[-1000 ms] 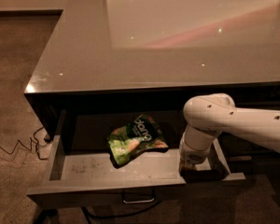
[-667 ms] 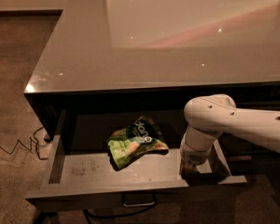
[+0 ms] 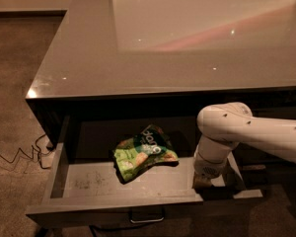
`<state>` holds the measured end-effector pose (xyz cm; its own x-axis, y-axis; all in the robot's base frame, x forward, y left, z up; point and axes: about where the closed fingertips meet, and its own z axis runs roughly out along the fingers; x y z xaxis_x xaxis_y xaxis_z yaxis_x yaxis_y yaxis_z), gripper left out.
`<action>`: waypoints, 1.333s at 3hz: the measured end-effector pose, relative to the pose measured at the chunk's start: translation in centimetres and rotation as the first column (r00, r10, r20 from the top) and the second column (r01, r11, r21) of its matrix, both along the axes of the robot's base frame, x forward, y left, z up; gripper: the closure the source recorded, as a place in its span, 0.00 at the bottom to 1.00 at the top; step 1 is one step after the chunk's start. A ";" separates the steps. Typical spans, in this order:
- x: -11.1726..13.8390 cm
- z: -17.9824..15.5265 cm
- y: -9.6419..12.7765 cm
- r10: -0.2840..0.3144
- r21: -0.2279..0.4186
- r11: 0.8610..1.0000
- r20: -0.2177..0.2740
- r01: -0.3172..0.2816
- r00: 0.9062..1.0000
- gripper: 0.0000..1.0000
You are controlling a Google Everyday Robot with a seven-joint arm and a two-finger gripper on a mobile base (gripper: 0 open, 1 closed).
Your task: Open top drawer
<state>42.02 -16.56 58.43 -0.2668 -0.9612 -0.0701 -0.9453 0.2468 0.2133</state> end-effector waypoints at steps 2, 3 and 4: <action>0.0 0.0 0.0 0.000 0.000 1.000 0.000 0.000 1.000 0.58; 0.0 0.0 0.0 0.000 0.000 1.000 0.000 0.000 1.000 0.04; 0.0 0.0 0.0 0.000 0.000 1.000 0.000 0.000 1.000 0.00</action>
Offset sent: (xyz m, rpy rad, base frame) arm 0.0000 0.0000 0.0000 0.0000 0.0000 0.0000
